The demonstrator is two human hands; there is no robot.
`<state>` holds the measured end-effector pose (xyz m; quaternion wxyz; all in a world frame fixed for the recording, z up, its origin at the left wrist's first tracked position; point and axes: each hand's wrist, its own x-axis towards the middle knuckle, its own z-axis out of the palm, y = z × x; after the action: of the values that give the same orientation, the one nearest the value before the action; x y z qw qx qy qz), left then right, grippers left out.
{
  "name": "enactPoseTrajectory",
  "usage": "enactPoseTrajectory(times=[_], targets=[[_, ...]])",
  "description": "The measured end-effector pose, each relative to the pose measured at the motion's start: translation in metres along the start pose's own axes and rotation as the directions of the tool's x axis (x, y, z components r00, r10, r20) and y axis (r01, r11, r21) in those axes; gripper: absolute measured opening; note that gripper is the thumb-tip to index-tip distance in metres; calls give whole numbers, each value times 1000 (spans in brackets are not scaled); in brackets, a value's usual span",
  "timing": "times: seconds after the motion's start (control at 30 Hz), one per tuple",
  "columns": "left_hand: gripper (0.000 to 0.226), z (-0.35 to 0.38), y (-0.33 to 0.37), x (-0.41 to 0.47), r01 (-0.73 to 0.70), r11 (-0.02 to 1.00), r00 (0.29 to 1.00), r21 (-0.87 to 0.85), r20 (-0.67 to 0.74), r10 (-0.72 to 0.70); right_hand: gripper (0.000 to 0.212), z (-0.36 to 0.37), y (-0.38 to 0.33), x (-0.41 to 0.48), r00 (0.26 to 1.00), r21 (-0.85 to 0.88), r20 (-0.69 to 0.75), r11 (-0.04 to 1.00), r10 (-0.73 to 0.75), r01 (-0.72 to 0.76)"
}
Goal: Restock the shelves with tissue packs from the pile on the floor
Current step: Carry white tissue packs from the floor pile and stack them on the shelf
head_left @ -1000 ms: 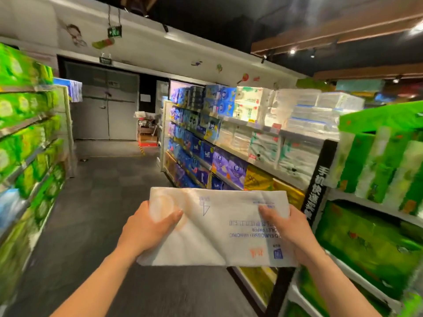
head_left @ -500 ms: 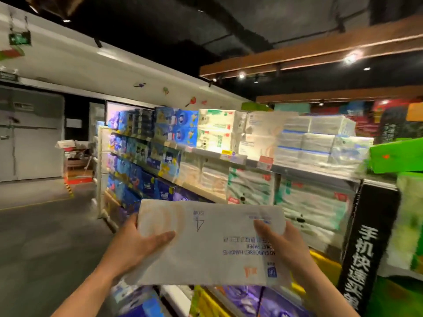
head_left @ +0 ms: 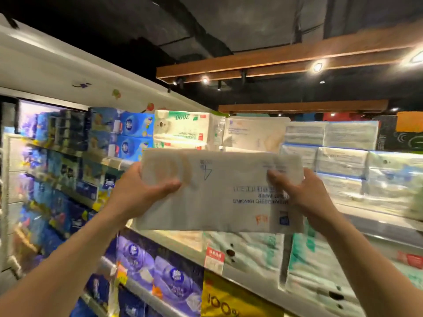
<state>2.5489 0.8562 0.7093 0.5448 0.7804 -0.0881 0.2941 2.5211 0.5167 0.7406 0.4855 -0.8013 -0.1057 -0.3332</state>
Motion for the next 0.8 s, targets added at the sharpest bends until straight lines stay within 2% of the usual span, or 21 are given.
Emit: enactPoseTrajectory(times=[0.1,0.17,0.27,0.33,0.43,0.5,0.6,0.7,0.8], targets=[[41,17,-3,83,-91,995,995,-38,38,92,51,17,0,77,998,-25,-61,1000,-15,13],[40,32,-7,136,-162,985,986,-59,27,164,44,27,1,119,996,-58,-75,998,-38,33],[52,62,-25,210,-244,963,966,-115,59,252,38,43,15,170,985,-120,-152,991,-76,58],[68,86,-41,253,-270,950,955,-156,85,285,37,54,31,198,970,-152,-228,987,-80,46],[99,125,-58,313,-253,951,948,-180,149,281,27,66,51,232,943,-190,-331,981,-29,-36],[102,152,-72,348,-243,954,942,-173,194,275,21,71,67,248,927,-254,-374,963,-14,-88],[92,189,-96,389,-306,946,898,-105,299,323,24,77,94,259,912,-365,-409,909,37,-201],[104,215,-114,408,-416,908,845,50,390,366,23,84,120,261,913,-467,-387,828,125,-312],[112,226,-117,410,-485,855,834,183,389,390,44,86,133,266,898,-529,-420,768,131,-360]])
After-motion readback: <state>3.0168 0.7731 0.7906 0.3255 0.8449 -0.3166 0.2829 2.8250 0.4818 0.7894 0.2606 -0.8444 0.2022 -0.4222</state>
